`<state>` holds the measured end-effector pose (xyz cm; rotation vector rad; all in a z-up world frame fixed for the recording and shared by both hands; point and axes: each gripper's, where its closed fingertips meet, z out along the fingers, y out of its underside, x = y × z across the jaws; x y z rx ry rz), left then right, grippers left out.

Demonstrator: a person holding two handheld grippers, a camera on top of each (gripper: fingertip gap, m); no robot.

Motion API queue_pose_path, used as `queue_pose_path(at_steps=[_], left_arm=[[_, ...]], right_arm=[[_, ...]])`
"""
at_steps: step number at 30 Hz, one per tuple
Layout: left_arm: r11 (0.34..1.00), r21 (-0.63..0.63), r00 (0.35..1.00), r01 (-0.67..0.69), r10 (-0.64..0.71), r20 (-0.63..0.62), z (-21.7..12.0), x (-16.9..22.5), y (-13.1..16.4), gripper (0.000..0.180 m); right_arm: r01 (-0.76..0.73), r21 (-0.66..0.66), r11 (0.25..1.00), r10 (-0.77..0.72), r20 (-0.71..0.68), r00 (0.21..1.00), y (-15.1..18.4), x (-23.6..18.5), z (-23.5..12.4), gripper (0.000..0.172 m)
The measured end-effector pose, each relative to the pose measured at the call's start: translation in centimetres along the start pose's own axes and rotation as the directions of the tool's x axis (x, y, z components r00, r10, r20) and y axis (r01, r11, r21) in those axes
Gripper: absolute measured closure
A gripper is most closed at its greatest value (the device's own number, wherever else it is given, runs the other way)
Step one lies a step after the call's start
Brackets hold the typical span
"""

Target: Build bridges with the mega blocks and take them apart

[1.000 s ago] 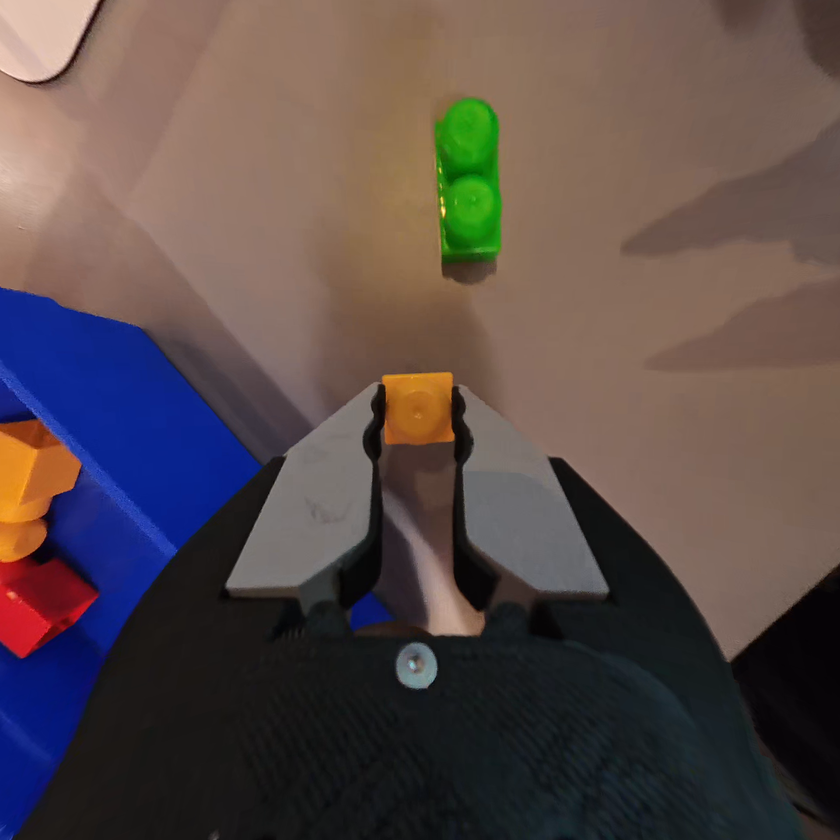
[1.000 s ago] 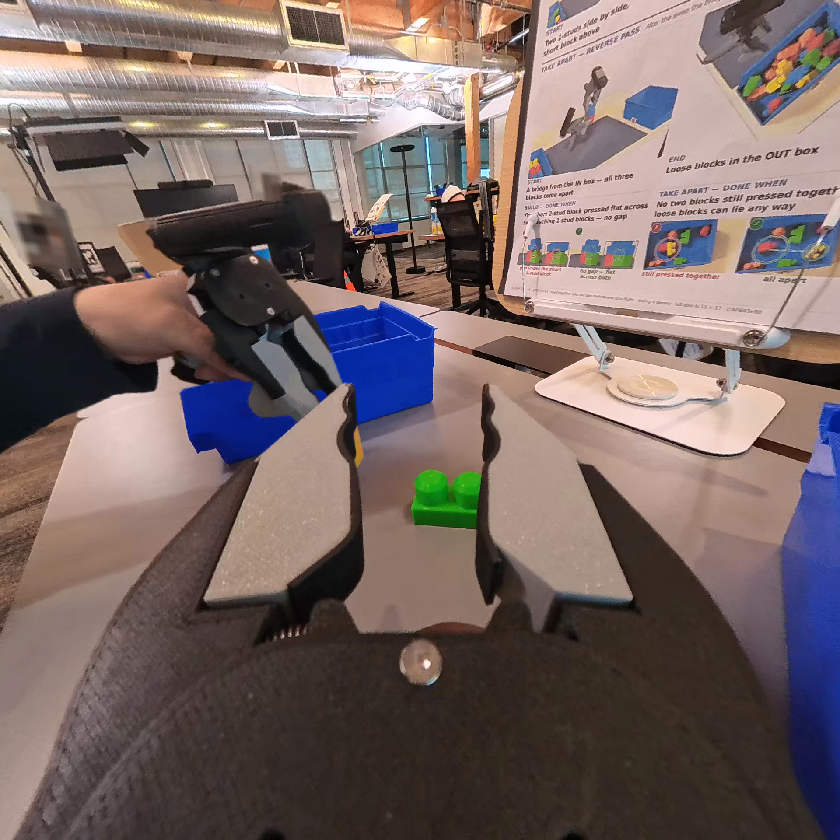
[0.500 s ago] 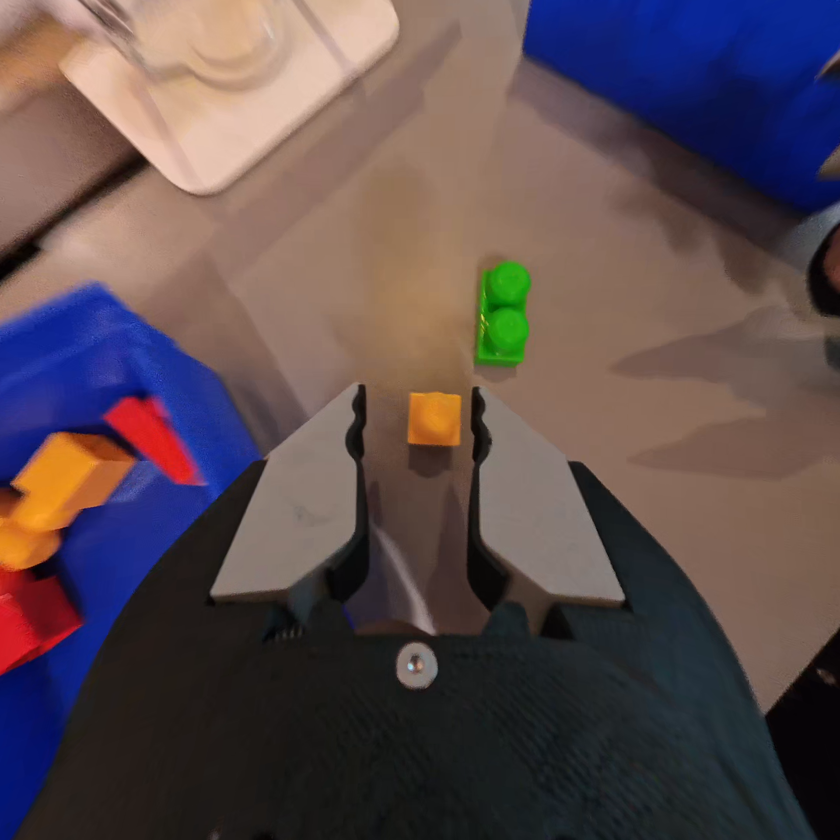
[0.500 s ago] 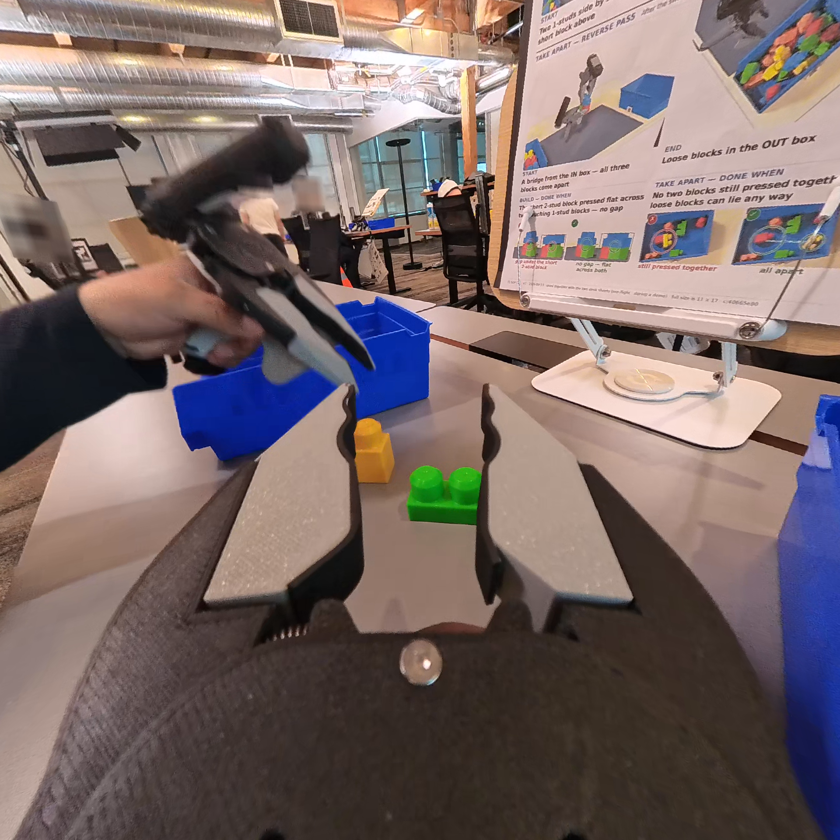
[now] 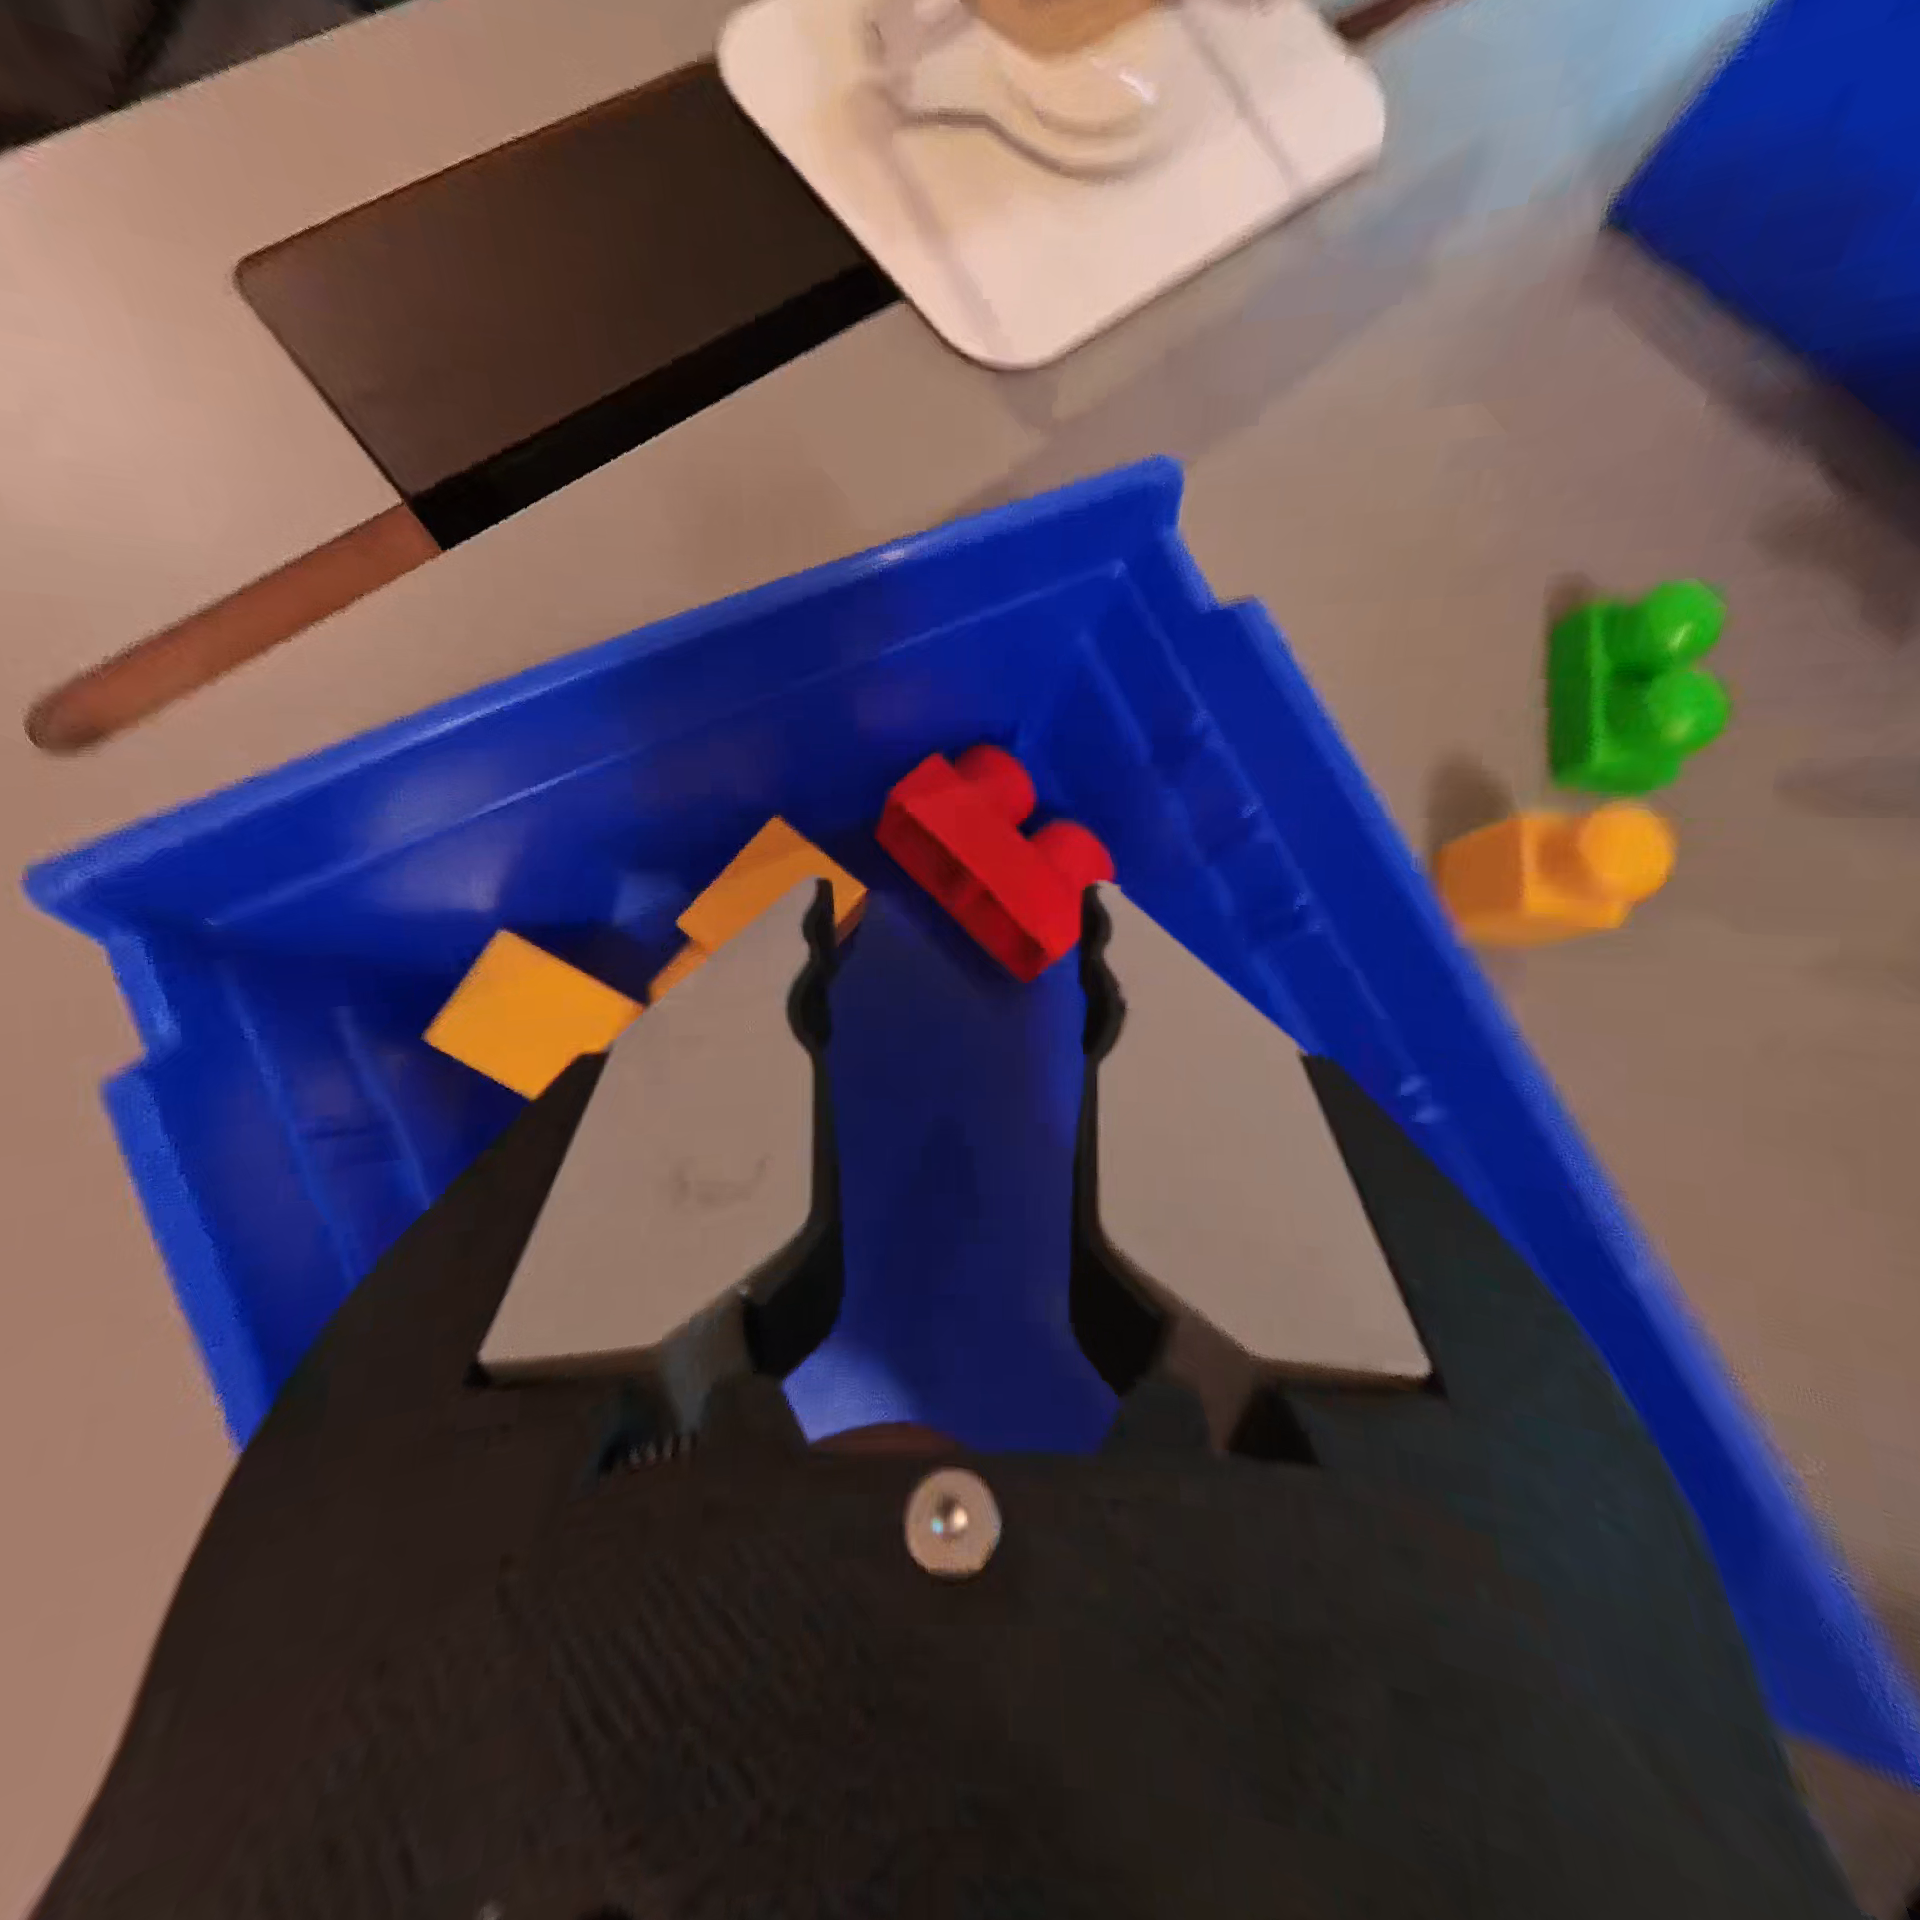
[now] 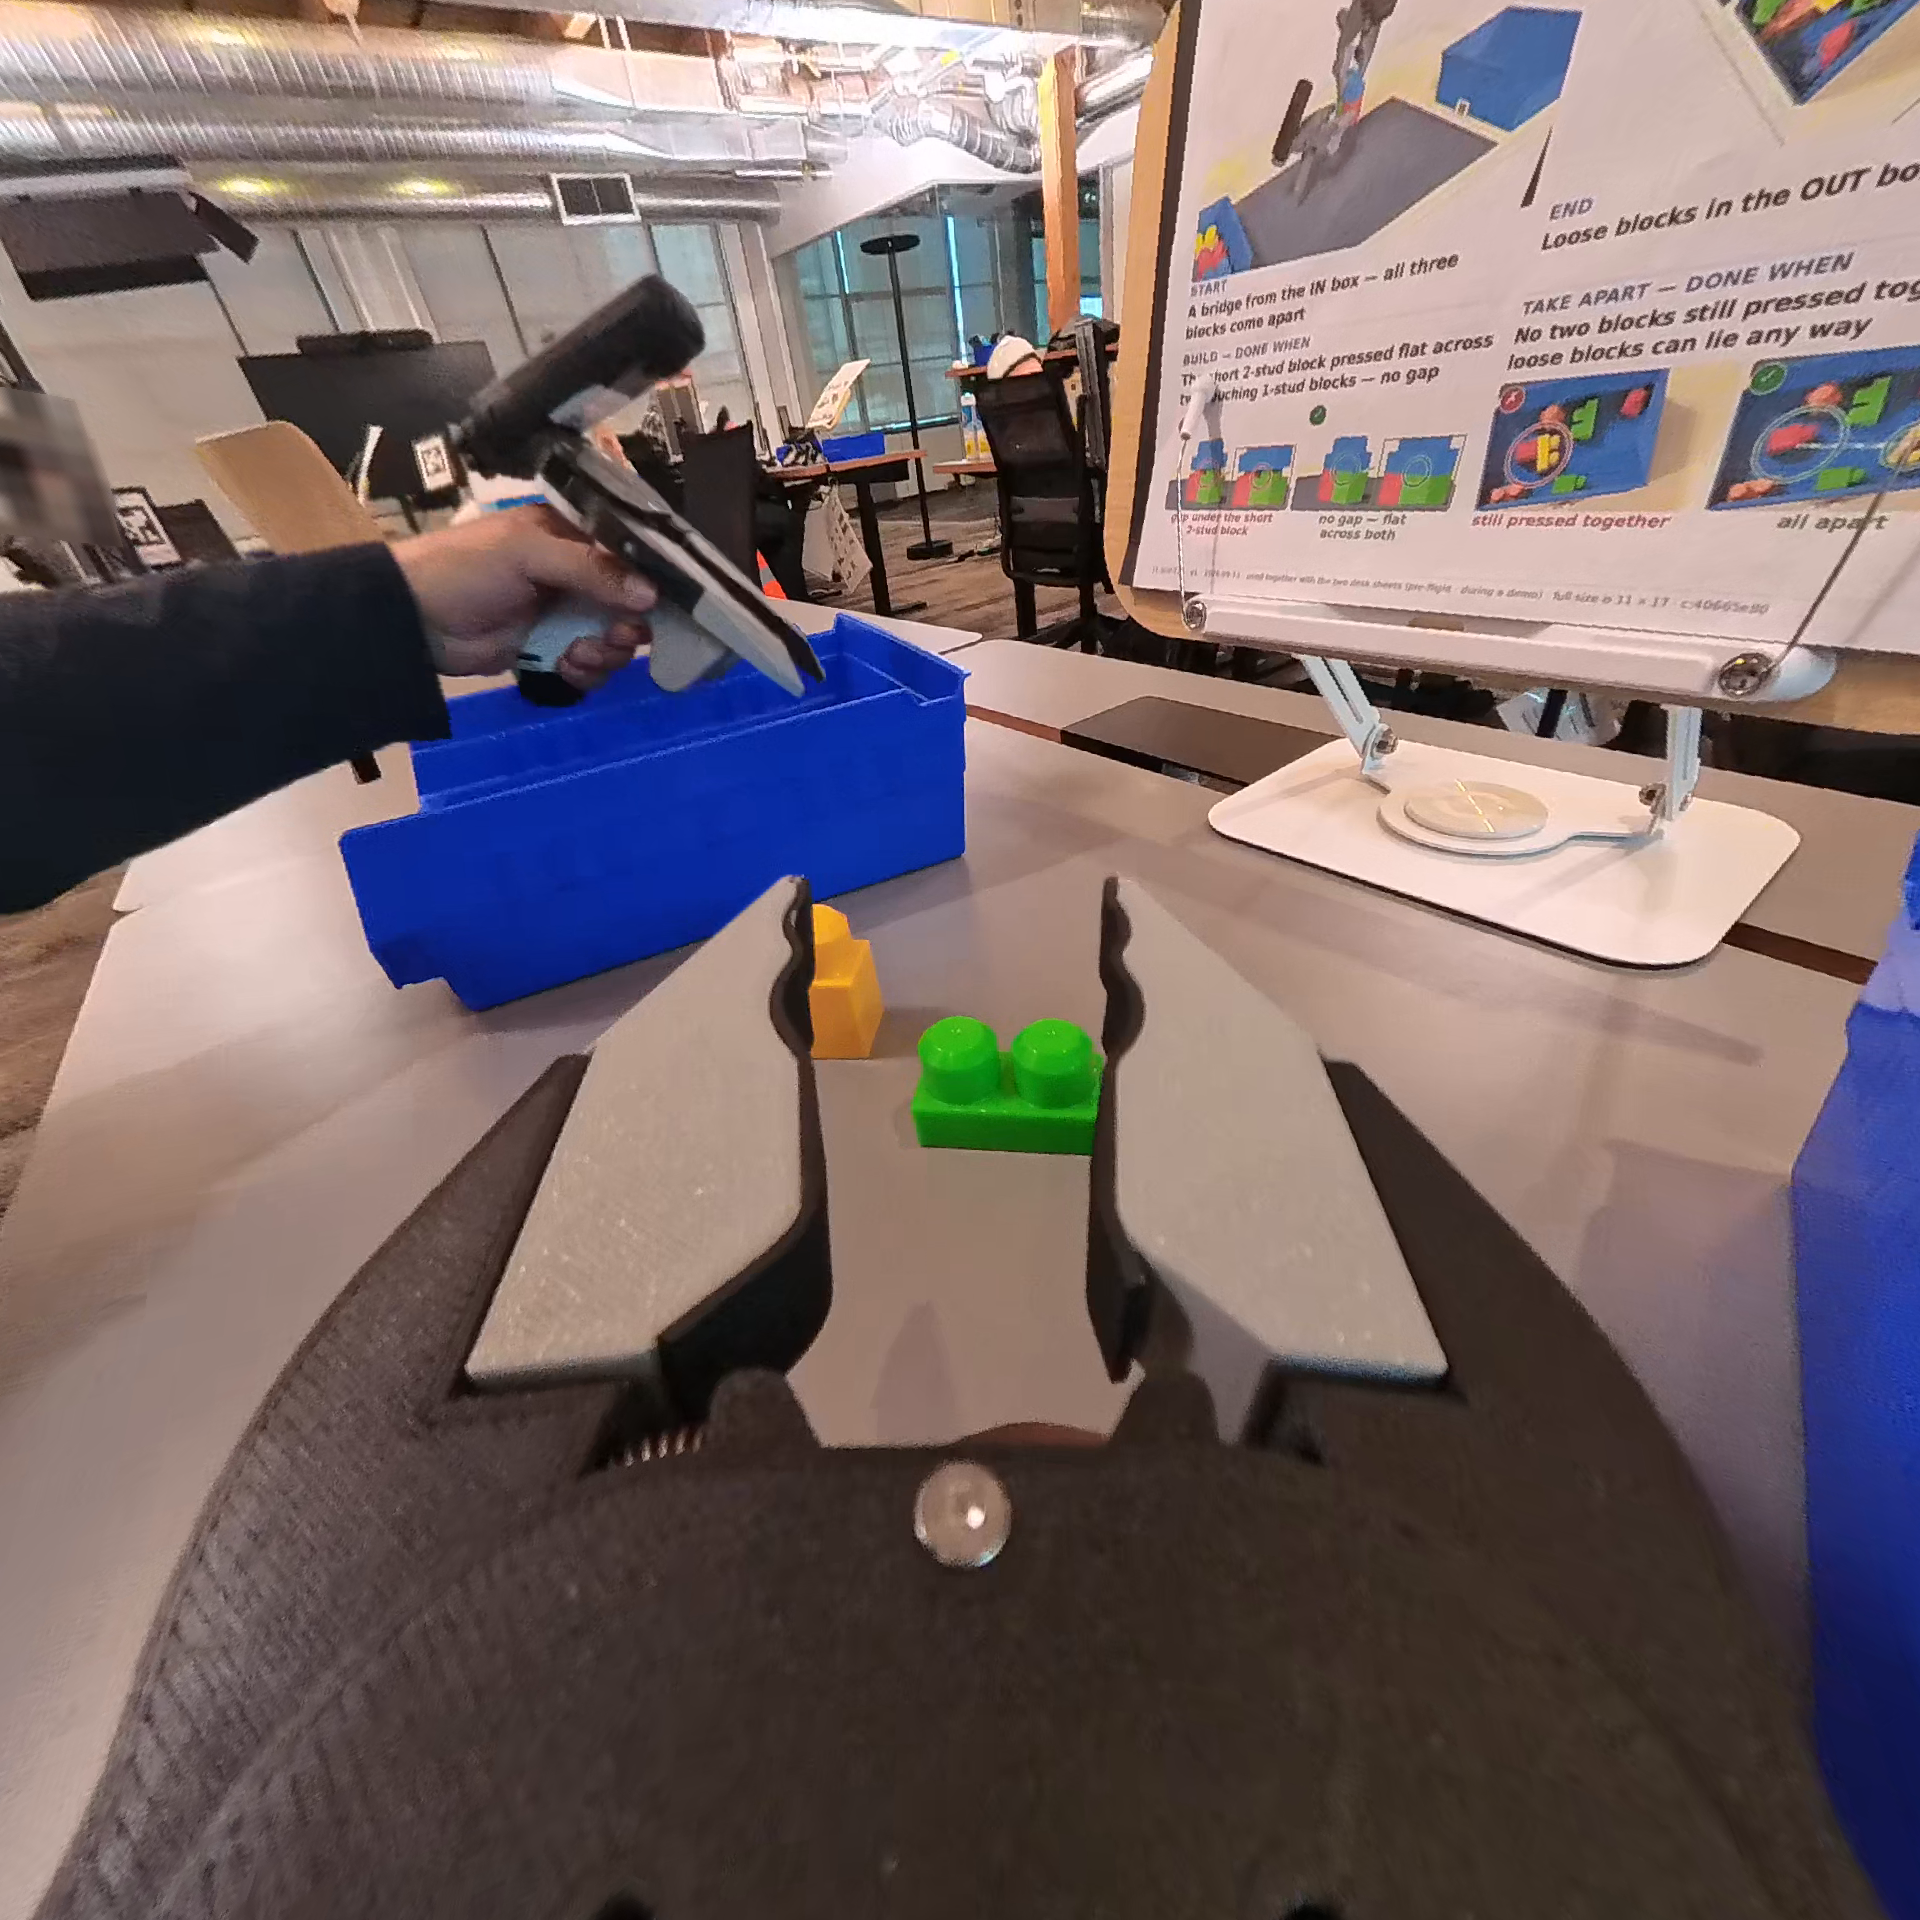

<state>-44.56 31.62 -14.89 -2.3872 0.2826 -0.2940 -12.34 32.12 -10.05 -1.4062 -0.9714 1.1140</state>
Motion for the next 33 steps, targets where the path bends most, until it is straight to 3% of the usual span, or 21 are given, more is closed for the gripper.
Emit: queue_pose_path(at_steps=[3,7,12,14,15,21,25,28,33], left_arm=[[0.979,-0.112,0.985,-0.17,0.172,0.012,0.7,-1.6,1.5,0.123],[0.917,-0.229,0.938,-0.328,0.345,0.036,1.9,-3.4,2.3,0.123],[0.811,-0.446,0.895,-0.379,0.444,0.046,3.8,-6.1,4.5,0.123],[0.758,-0.531,0.873,-0.379,0.483,0.067,4.4,-7.2,5.3,0.127],[0.737,-0.562,0.877,-0.375,0.479,0.042,4.7,-7.0,6.0,0.138],[0.724,-0.592,0.88,-0.354,0.473,0.052,4.4,-6.1,6.4,0.145],[0.779,-0.532,0.901,-0.332,0.429,0.067,2.2,-4.2,6.1,0.146],[0.796,-0.48,0.887,-0.369,0.456,0.074,-0.2,-2.0,5.1,0.146],[0.75,-0.463,0.837,-0.472,0.546,0.031,-3.8,3.8,3.5,0.146]], right_arm=[[-0.01,0.011,1.0,0.01,-0.005,1.0,-0.2,0.2,-0.2,0.12],[-0.028,0.018,0.999,0.028,0.003,1.0,-0.4,0.3,-0.2,0.12],[-0.035,0.007,0.999,0.034,0.014,0.999,-0.1,0.2,0.0,0.12],[-0.038,0.01,0.999,0.038,0.018,0.999,-0.2,0.2,-0.1,0.12],[-0.041,0.012,0.999,0.041,0.02,0.999,-0.3,0.2,-0.1,0.12],[-0.061,0.019,0.998,0.061,0.029,0.998,-0.4,0.1,-0.2,0.12],[-0.06,0.031,0.998,0.059,0.039,0.998,-0.7,-0.3,-0.3,0.12],[-0.046,0.035,0.998,0.045,0.041,0.998,-0.9,-0.6,-0.3,0.12],[-0.025,0.027,0.999,0.024,0.047,0.999,-0.6,-1.1,-0.1,0.121]])
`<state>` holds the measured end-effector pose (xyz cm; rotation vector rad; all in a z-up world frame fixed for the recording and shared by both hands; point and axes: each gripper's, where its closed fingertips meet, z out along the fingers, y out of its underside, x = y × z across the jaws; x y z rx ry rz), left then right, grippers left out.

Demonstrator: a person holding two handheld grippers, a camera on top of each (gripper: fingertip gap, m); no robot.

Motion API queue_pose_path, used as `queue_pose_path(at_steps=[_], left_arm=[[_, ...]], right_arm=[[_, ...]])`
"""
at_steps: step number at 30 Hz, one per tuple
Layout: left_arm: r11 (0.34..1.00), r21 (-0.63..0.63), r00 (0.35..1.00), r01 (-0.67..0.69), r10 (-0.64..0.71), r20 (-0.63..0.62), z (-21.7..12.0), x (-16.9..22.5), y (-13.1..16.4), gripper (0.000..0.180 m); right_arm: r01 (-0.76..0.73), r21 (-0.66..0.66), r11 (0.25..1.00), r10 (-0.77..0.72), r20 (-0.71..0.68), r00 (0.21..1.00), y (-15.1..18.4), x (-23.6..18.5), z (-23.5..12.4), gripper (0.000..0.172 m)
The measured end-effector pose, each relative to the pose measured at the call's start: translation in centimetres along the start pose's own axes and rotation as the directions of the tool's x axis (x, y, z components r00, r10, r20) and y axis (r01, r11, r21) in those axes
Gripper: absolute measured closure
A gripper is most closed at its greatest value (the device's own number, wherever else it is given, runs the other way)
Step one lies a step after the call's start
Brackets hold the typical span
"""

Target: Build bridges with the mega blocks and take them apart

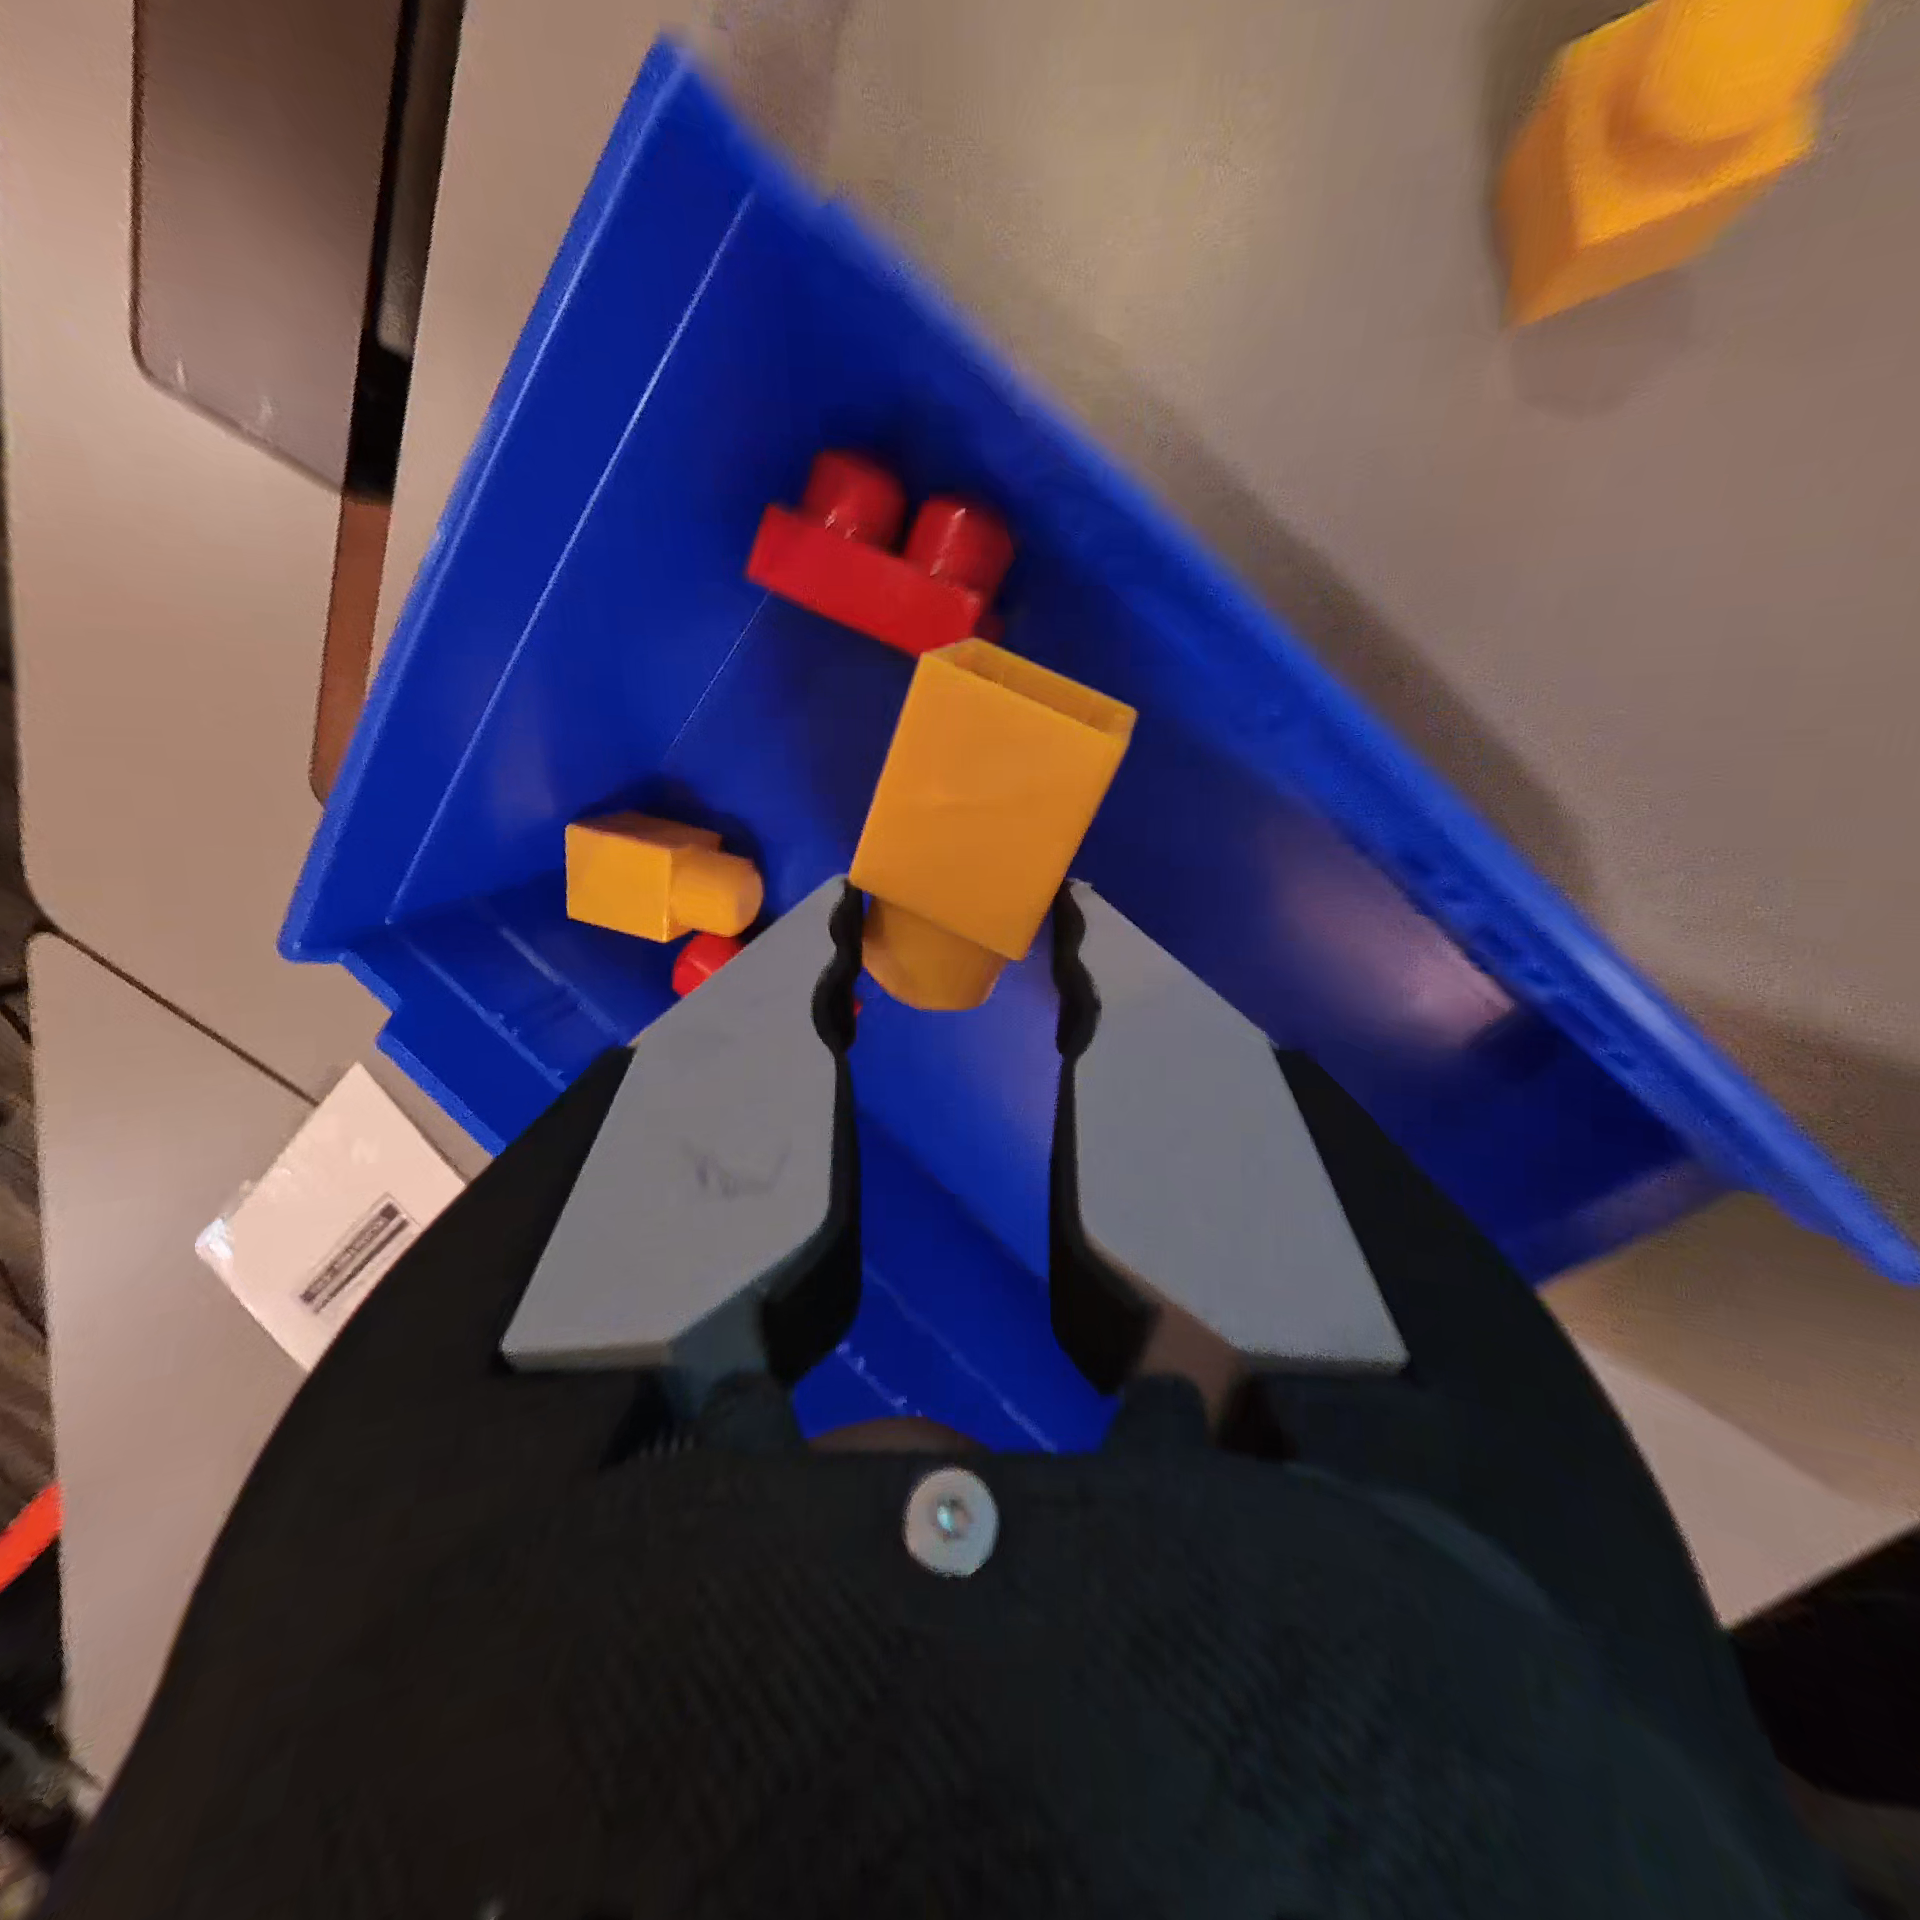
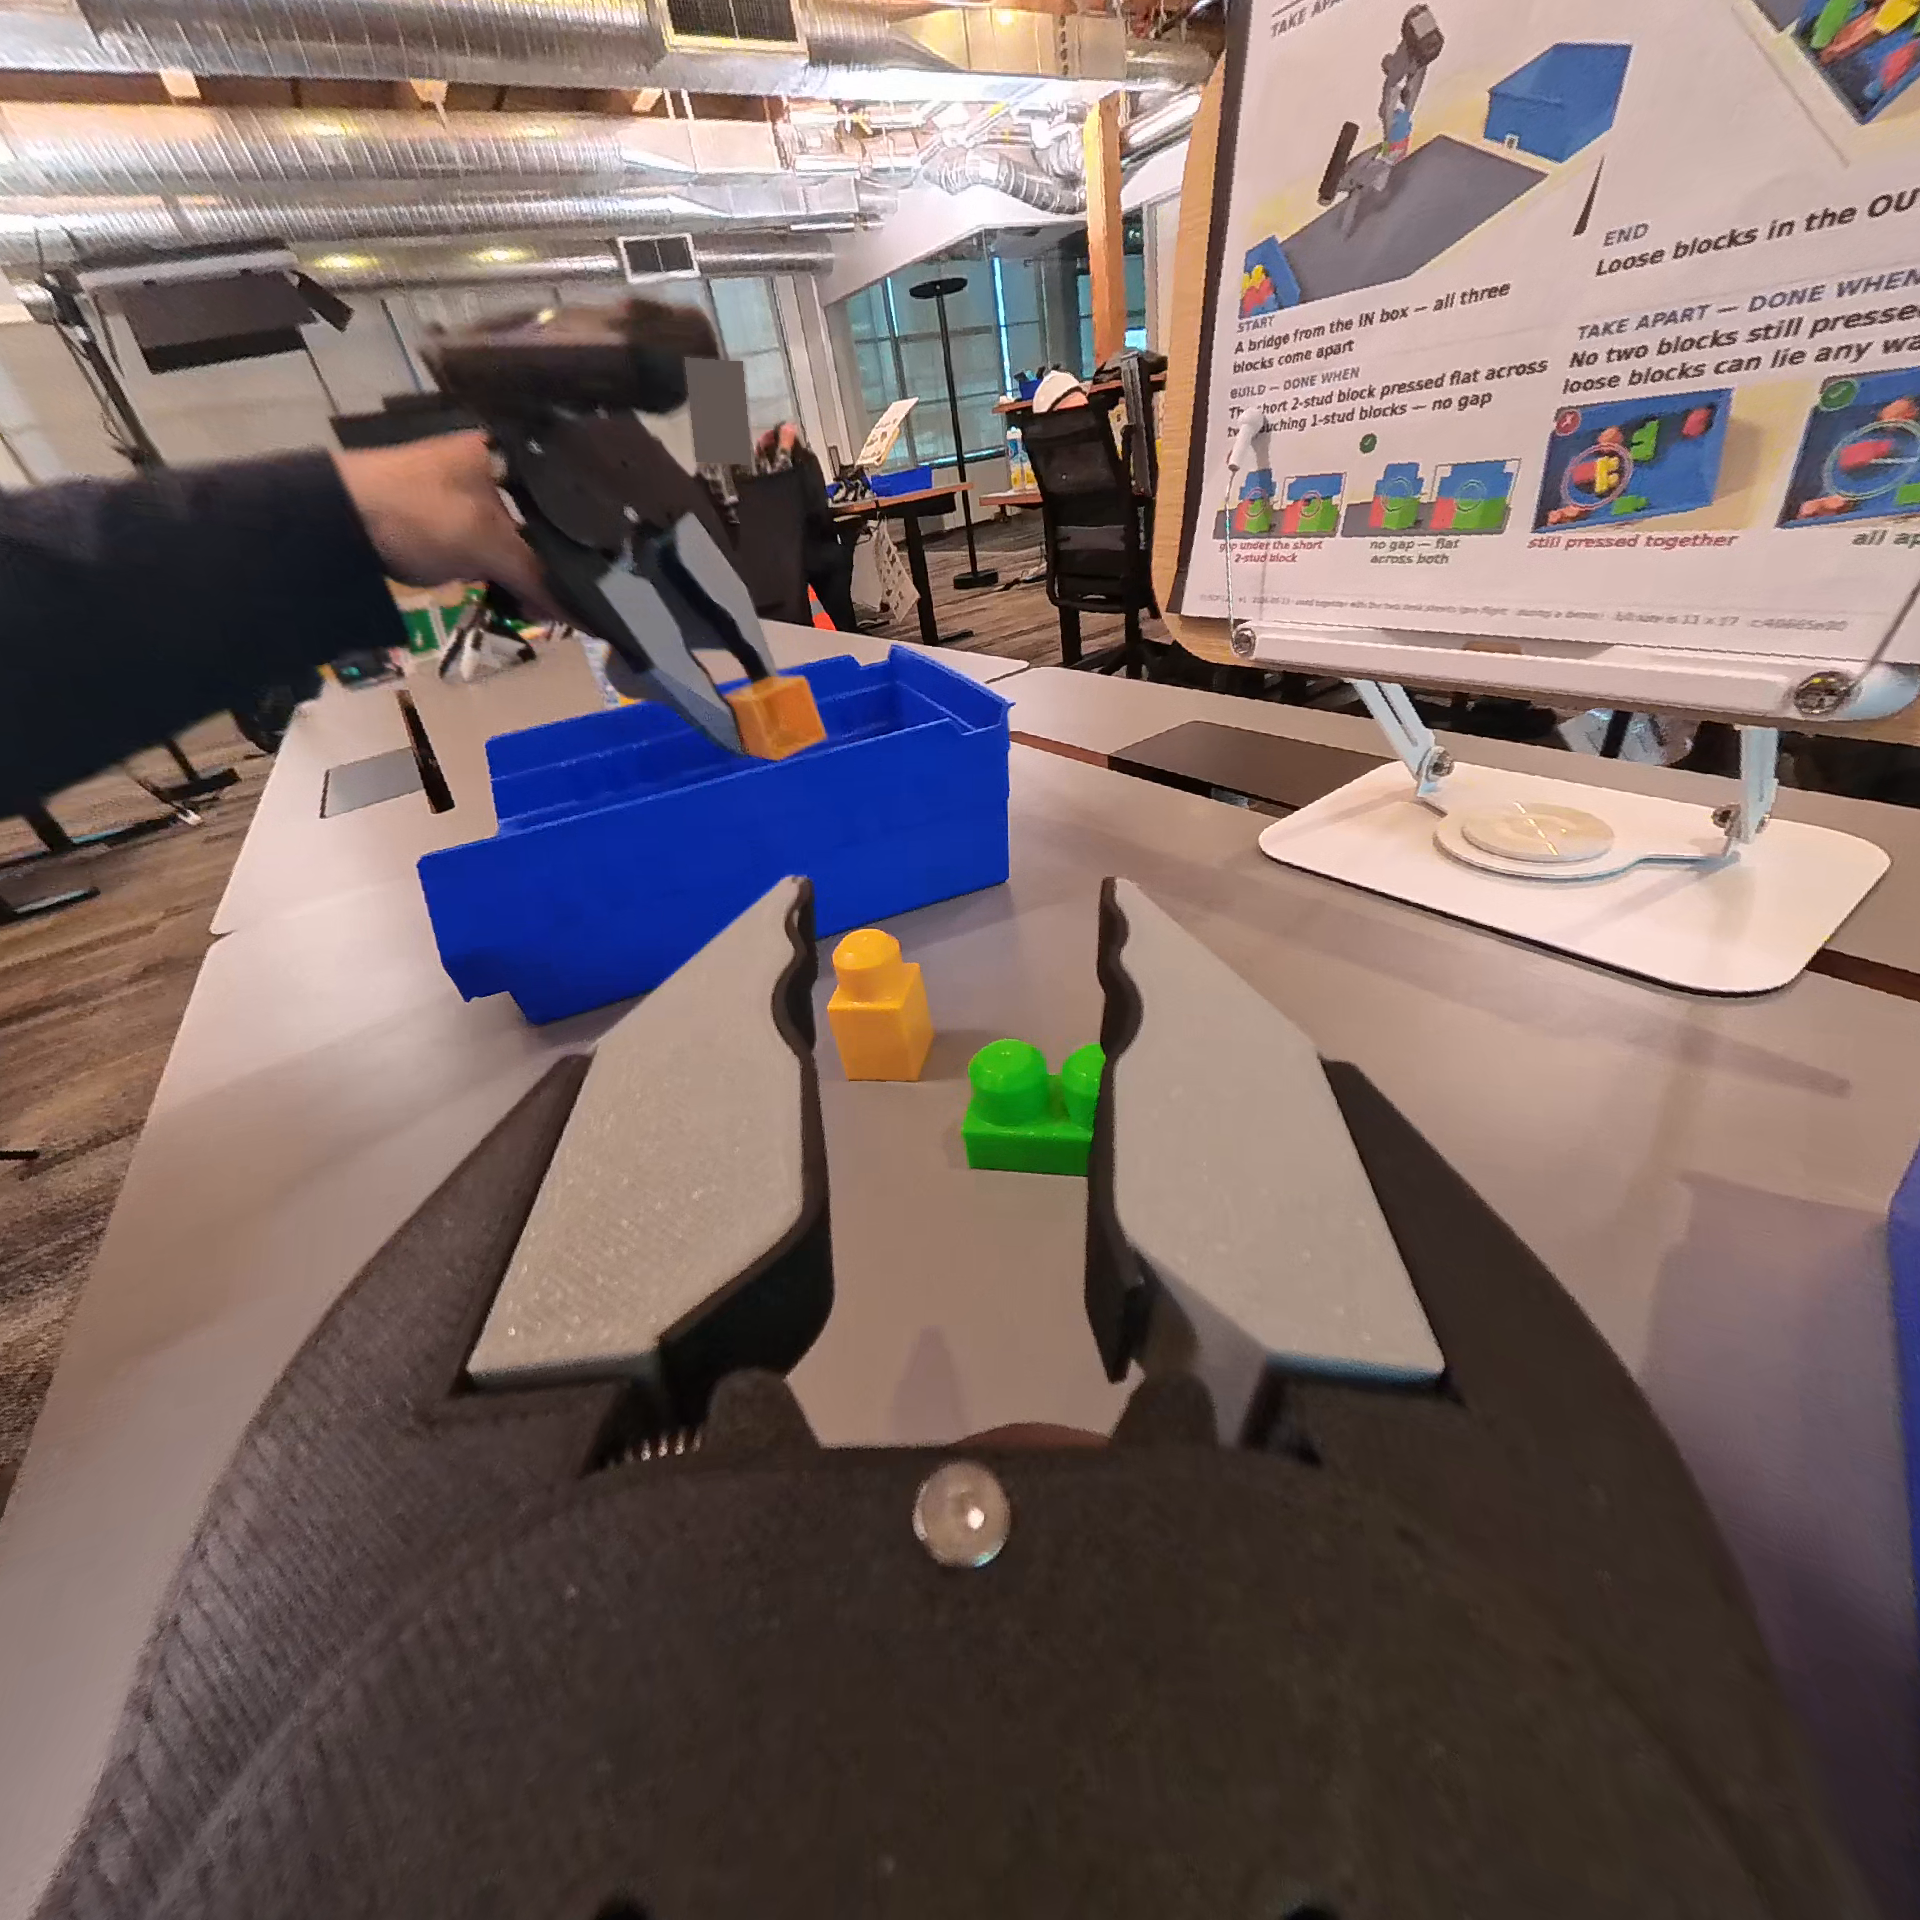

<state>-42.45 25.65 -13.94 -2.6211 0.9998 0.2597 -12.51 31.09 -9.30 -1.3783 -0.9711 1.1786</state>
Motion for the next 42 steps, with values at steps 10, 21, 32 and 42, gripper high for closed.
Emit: queue_pose_path(at_steps=[10,21,32,42], left_arm=[[0.99,-0.077,0.993,-0.117,0.115,-0.031,-3.2,9.2,-4.4,0.146],[0.911,-0.341,0.972,-0.231,0.203,-0.117,2.1,13.0,-2.6,0.145],[0.867,-0.417,0.962,-0.272,0.244,-0.12,5.2,13.9,-3.0,0.145],[0.882,-0.395,0.966,-0.259,0.233,-0.114,5.1,14.5,-3.4,0.147]], right_arm=[[0.017,0.006,1.0,-0.017,-0.059,0.998,0.0,1.4,-0.4,0.122],[0.013,0.031,0.999,-0.012,-0.037,0.999,-0.9,0.8,-0.7,0.122],[-0.003,0.077,0.997,0.006,-0.033,0.999,-2.2,0.9,-1.4,0.122],[0.001,0.076,0.997,0.001,-0.028,1.0,-2.3,0.6,-1.4,0.122]])
